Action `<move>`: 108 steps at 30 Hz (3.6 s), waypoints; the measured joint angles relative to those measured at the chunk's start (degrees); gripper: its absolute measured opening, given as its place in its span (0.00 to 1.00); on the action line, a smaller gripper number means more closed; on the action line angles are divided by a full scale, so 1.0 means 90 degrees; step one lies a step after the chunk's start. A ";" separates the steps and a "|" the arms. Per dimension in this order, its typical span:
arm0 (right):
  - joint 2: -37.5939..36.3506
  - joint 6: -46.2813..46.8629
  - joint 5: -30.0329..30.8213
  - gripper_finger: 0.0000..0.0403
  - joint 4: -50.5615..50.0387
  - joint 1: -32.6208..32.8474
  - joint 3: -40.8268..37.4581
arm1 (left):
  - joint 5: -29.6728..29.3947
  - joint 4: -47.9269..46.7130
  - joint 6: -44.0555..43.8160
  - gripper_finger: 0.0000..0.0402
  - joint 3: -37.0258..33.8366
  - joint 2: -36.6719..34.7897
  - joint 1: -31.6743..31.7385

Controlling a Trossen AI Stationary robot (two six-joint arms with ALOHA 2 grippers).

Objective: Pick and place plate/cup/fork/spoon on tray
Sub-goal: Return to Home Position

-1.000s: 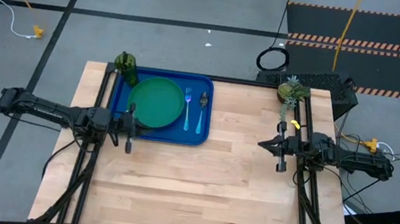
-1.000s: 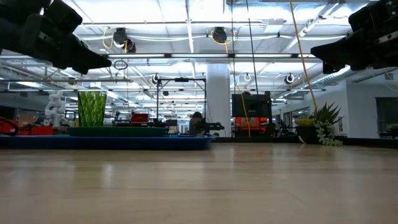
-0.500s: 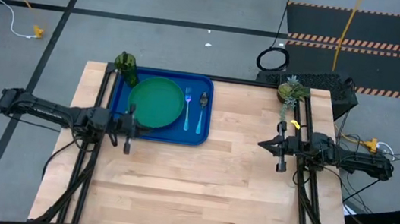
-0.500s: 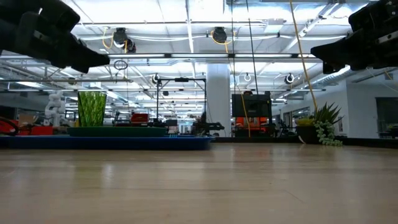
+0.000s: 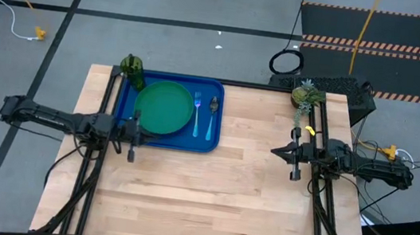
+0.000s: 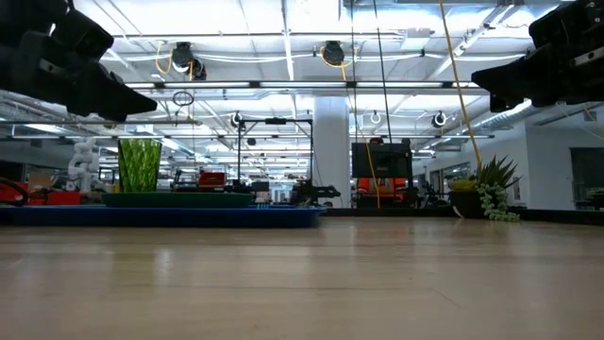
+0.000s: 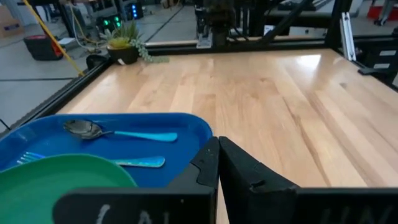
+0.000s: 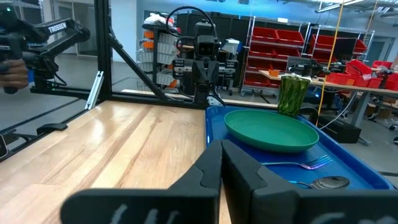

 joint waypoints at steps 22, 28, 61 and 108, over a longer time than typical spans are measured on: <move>-0.0002 -0.0002 -0.0002 0.00 0.0004 0.0001 0.0000 | 0.0340 -0.0054 0.0197 0.02 -0.0556 -0.1070 0.0000; -0.0002 -0.0002 -0.0002 0.00 0.0004 0.0001 0.0000 | 0.0338 -0.0149 0.0474 0.03 -0.0556 -0.1640 0.0000; -0.0002 -0.0001 -0.0001 0.00 0.0002 0.0001 0.0000 | 0.0042 -0.0380 0.0215 0.03 -0.0544 -0.2450 0.0078; -0.0002 0.0000 0.0001 0.00 0.0002 -0.0002 0.0000 | 0.0029 -0.0172 0.0197 0.08 -0.0556 -0.2450 0.0078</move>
